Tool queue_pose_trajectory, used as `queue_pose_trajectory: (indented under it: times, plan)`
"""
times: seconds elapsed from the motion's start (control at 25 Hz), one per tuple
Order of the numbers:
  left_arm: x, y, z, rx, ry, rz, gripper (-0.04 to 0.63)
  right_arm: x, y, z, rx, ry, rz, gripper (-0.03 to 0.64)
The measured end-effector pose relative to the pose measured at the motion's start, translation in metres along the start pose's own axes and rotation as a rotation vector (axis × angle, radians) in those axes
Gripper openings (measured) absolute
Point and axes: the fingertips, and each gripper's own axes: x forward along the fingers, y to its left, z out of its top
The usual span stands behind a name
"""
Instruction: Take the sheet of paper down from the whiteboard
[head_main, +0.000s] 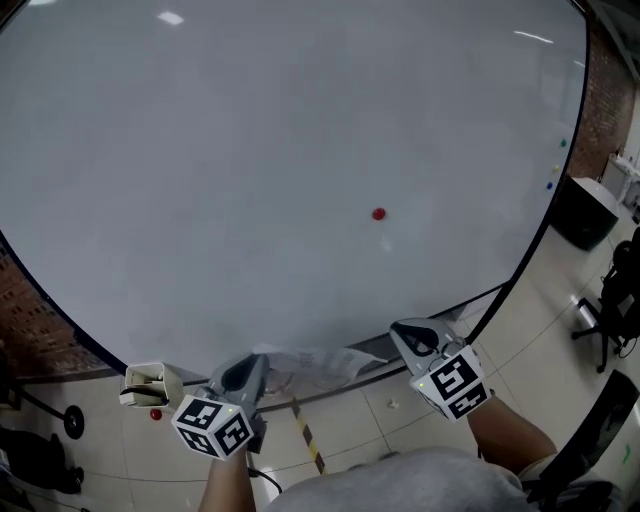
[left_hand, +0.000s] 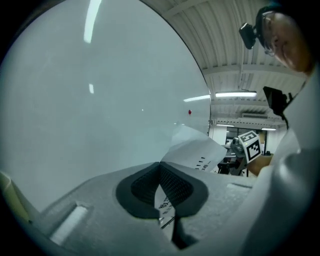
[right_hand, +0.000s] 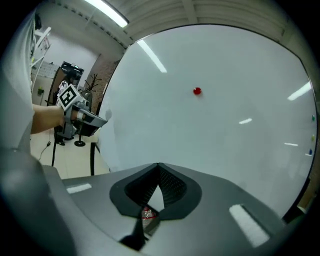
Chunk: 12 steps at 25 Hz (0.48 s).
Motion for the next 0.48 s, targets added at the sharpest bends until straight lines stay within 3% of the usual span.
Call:
queue_pose_trajectory:
  times: [0.32,0.48]
  plan:
    - [-0.023,-0.034,-0.032,-0.004,0.042,0.048,0.000,-0.043,0.032,-0.038,0.106,0.038,0.113,0.002]
    - [-0.048,-0.071,-0.046,-0.002,0.035,0.086,0.000,-0.089,0.056,-0.054,0.097,0.027,0.158,0.002]
